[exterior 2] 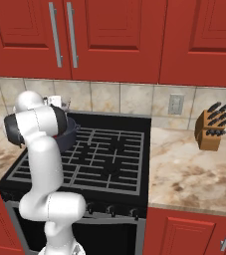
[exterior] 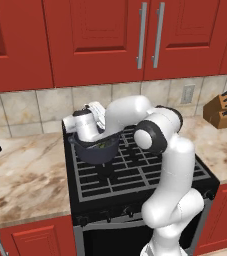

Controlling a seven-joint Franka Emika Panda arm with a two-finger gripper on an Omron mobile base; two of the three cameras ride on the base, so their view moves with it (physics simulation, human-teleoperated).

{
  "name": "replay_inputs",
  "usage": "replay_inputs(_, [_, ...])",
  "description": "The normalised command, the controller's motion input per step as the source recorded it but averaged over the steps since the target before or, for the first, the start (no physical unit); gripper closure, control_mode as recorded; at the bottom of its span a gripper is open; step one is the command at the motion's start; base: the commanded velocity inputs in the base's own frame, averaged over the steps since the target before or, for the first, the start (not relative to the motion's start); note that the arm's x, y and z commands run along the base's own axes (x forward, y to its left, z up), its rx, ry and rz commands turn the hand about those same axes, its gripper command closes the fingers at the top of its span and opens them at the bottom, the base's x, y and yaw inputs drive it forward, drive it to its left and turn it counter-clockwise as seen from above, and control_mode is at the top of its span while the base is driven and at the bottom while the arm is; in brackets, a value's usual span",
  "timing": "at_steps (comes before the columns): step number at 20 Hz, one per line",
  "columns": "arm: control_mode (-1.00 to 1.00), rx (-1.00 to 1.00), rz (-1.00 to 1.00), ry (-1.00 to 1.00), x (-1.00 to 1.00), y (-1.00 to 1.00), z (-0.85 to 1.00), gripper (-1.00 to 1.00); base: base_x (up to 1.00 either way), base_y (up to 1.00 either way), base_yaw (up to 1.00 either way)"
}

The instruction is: Put the bell pepper and avocado in the pot. Retrieve the spatula and lightly stir the vegetables in the pot.

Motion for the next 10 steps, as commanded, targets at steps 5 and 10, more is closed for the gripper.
replay_inputs(5, [-1.00,0.00,0.00,-0.24,0.17,0.00,0.00,1.00,0.00,0.00,0.00])
replay_inputs(10, [-1.00,0.00,0.00,-0.19,0.10,0.00,0.00,1.00,0.00,0.00,0.00])
